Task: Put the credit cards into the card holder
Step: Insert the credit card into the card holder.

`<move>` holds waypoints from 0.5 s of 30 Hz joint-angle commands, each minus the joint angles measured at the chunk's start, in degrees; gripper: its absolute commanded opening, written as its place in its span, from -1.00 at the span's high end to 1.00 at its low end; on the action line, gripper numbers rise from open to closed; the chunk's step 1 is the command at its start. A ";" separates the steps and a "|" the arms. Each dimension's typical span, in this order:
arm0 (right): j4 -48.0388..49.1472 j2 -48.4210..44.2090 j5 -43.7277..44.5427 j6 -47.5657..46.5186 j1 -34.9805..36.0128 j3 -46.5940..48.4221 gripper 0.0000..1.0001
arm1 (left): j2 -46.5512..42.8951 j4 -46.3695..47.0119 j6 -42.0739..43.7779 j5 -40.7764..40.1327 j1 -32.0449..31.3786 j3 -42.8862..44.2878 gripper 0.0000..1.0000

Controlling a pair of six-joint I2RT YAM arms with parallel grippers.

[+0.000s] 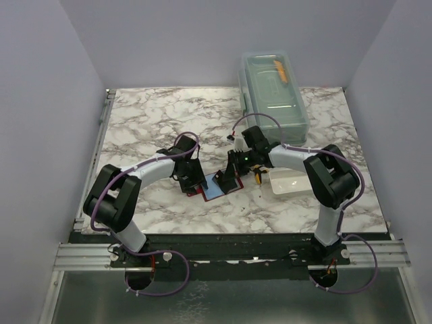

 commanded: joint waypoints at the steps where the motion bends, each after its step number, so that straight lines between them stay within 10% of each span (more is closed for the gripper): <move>1: 5.45 1.59 -0.59 2.26 0.06 -1.62 0.99 | 3.81 1.91 2.09 -7.61 -0.18 -2.17 -0.06; 15: 16.41 0.99 0.13 9.44 -1.09 -7.10 0.99 | 3.75 1.96 2.54 -7.34 -0.62 -2.51 -0.04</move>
